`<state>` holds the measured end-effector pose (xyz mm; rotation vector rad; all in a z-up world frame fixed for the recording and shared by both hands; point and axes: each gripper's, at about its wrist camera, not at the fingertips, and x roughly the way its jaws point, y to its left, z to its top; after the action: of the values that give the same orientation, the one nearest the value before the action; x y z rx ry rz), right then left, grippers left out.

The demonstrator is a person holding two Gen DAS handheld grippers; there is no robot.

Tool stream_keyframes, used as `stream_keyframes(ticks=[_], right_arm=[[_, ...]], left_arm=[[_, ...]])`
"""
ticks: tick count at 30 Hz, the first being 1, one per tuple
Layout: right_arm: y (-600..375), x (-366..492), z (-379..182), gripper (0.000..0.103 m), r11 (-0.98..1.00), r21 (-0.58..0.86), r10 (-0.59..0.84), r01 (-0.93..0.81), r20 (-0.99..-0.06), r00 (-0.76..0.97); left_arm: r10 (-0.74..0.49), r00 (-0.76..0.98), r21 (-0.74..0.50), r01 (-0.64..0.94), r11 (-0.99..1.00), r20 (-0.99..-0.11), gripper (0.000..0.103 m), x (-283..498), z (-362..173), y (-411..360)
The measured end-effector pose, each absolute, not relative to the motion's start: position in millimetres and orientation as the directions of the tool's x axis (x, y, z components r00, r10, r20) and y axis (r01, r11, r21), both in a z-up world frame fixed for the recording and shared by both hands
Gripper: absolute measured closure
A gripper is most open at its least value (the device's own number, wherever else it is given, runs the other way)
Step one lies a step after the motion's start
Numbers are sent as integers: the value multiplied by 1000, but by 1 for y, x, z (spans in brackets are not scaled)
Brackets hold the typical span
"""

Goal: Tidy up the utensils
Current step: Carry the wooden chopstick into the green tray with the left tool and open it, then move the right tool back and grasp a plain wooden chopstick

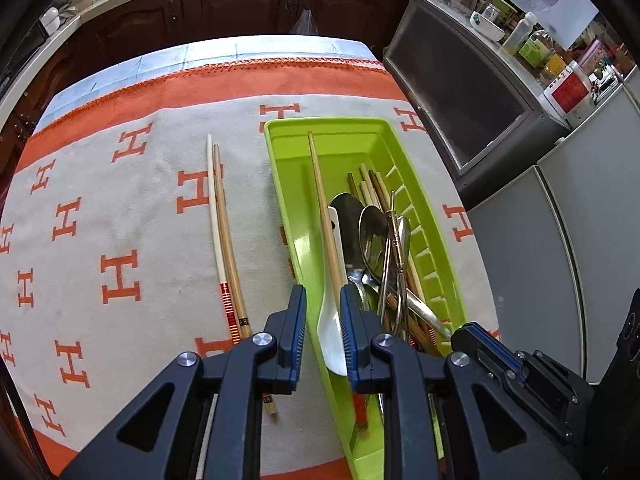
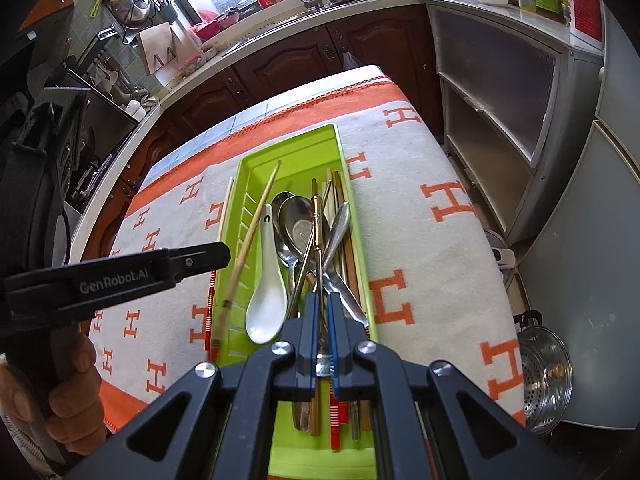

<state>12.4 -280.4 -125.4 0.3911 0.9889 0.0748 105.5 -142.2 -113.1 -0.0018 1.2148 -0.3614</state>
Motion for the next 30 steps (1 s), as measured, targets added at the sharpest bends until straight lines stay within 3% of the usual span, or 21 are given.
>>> stream_keyframes(ticks=[2,8,22,30], right_arm=[[-280,12,-125,98,928,354,238,112,-798,554],[-270,16,-123,98,928,363,259,89,-796,547],[-219,18,-114,98,929,371,323,-8,-799,508],[-191,27,-119,98,930,367,338,-28,-819,464]], left_arm=[[-261,323,-174,275,946,-910,79,104,-109,-135],[-228,377,-135,256,957,-898,69,101,-95,-104],[-126,490,-42,180,983,-862,63,88,-81,-36],[-72,553,34,178,983,-830,53,80,-86,-17]])
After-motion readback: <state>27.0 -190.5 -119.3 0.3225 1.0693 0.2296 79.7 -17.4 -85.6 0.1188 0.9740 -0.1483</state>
